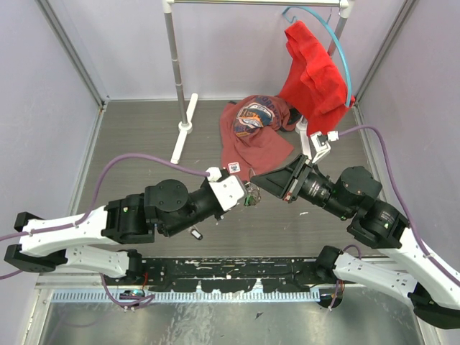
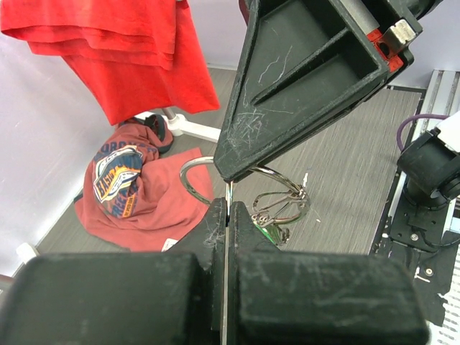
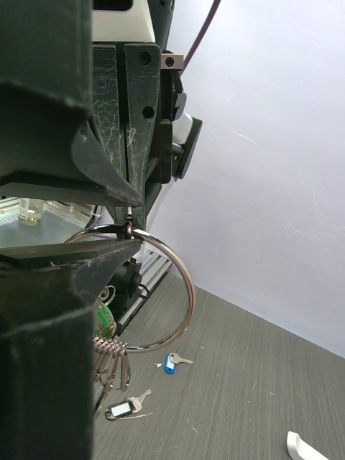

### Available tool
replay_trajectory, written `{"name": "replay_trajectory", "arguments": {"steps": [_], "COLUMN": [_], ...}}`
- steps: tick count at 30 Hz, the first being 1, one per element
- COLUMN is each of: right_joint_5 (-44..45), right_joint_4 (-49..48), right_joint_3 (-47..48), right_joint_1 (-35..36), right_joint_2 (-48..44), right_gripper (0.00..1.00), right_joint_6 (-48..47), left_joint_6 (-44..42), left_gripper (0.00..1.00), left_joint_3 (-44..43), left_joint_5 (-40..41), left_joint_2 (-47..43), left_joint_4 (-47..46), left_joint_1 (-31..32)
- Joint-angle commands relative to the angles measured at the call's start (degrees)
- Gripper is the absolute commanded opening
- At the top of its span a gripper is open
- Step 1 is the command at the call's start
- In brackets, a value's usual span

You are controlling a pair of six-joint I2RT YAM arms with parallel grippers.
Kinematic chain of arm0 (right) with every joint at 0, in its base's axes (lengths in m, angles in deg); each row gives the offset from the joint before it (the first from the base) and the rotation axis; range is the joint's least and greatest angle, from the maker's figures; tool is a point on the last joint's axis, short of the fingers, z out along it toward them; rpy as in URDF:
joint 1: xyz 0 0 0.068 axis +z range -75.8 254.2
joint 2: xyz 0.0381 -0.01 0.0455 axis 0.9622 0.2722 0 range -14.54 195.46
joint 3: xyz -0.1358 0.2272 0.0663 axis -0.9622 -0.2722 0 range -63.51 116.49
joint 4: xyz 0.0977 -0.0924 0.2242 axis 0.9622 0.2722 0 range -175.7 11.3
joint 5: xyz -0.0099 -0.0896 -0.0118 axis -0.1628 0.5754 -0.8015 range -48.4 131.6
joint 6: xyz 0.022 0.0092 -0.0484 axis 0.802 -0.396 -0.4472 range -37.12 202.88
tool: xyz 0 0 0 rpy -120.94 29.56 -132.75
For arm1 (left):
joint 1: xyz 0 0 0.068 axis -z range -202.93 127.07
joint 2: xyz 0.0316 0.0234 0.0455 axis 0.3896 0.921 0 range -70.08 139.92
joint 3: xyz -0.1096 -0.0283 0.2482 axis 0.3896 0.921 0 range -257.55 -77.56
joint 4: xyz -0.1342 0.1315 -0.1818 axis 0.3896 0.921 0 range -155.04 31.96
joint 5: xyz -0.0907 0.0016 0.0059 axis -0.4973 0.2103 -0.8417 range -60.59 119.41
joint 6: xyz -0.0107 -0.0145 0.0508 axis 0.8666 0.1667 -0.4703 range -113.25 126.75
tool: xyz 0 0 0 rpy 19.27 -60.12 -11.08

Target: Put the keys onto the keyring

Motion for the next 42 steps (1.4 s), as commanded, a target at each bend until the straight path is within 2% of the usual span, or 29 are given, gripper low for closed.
{"name": "replay_trajectory", "arguments": {"steps": [1,18,25,27,31,35,37,42], "right_joint_5": [-0.1,-1.1,-1.2,-1.3,-1.6,-1.6,-1.7,-1.7], "right_joint_4": [-4.3,-5.2,-5.4,-5.4,-5.4,-5.4,-5.4,-5.4], "right_joint_3": [0.8,0.1,-0.1,0.1,0.0,0.1,0.0,0.1], "right_joint_1": [0.0,0.0,0.0,0.0,0.0,0.0,0.0,0.0], "right_joint_2": [-0.4,0.5,0.5,0.5,0.6,0.6,0.6,0.7], "right_gripper": [0.31,0.30,0.21,0.20,0.27,0.28,0.24,0.05], "right_joint_6": [0.9,1.2,1.2,1.2,1.1,1.1,1.0,1.0], "left_joint_6": [0.0,0.0,-0.1,-0.1,-0.2,-0.4,-0.4,-0.3], "left_gripper": [0.00,0.00,0.00,0.00,0.00,0.00,0.00,0.00], "left_joint_3": [-1.2,-1.2,-1.0,-1.0,-1.1,-1.1,-1.1,-1.0], "left_joint_5": [-0.7,-1.2,-0.7,-0.6,-0.5,-0.4,-0.4,-0.3], "left_joint_2": [-1.4,-1.3,-1.4,-1.5,-1.3,-1.3,-1.4,-1.4], "left_joint_4": [-1.5,-2.2,-2.3,-2.3,-2.4,-2.6,-2.6,-2.6], "left_joint_1": [0.3,0.3,0.3,0.2,0.3,0.2,0.2,0.2]}}
